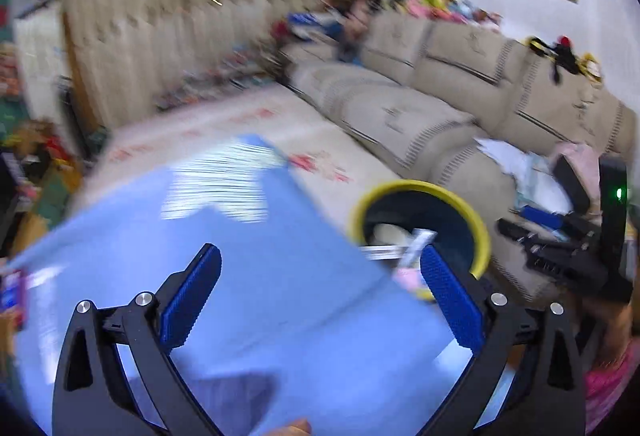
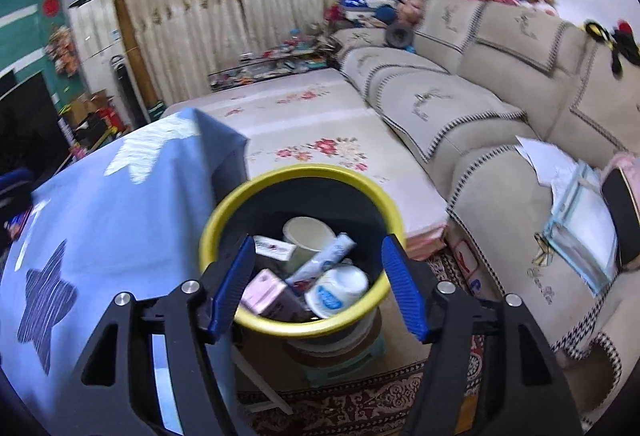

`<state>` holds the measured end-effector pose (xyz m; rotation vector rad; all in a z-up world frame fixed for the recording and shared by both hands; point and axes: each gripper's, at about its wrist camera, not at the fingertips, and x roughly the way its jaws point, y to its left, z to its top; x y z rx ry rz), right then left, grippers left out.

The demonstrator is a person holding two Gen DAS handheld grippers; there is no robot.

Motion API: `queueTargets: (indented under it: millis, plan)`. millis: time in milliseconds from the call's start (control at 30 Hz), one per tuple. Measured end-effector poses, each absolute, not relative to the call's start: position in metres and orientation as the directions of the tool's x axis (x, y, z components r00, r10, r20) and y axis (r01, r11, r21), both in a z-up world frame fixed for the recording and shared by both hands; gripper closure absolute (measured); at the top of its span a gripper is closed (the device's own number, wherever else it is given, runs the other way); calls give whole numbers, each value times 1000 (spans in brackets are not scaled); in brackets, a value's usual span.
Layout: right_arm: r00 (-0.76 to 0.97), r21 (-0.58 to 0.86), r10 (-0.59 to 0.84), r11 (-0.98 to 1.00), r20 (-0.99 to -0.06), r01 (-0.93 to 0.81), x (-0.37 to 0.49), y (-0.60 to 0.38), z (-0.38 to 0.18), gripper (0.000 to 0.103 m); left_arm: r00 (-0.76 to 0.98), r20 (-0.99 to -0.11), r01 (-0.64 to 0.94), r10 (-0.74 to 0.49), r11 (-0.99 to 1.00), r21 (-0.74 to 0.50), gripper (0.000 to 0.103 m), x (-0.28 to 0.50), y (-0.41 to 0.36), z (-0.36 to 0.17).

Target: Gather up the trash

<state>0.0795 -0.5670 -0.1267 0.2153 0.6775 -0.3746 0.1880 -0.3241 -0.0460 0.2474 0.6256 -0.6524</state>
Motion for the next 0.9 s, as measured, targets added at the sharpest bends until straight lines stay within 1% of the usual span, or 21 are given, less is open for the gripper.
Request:
queueTargets:
  millis: [33,100,167,267,367,500,633,900]
  plan:
    - [727,66,-256,922,-637,383,78,-556,-122,39,670,-591,589,-449,806,55,5,177,-299,-40]
    - [747,65,-237,934,-621,350,73,-540,-114,34,719,-560,532,-412,845,61,5,163,-260,-31]
    - [768,64,-219,945,-602,320,66,-524,-105,31,756,-540,458,-370,888,34,5,147,-218,-25]
    - [800,65,-200,956,-566,285,54,-504,-90,27,788,-534,363,-305,932,3,5,129,-169,-23]
    - [821,59,-176,968,-543,246,44,-484,-78,25,824,-521,258,-223,966,-5,5,106,-130,-21]
    - [841,50,-137,980,-523,191,35,-457,-69,23,863,-482,149,-151,988,-43,5,77,-82,-18]
    - [851,46,-122,985,-511,168,31,-444,-63,23,884,-456,96,-108,994,-49,5,59,-59,-14]
    - [854,52,-117,985,-506,166,29,-437,-62,21,884,-456,100,-103,995,-29,5,57,-69,-11]
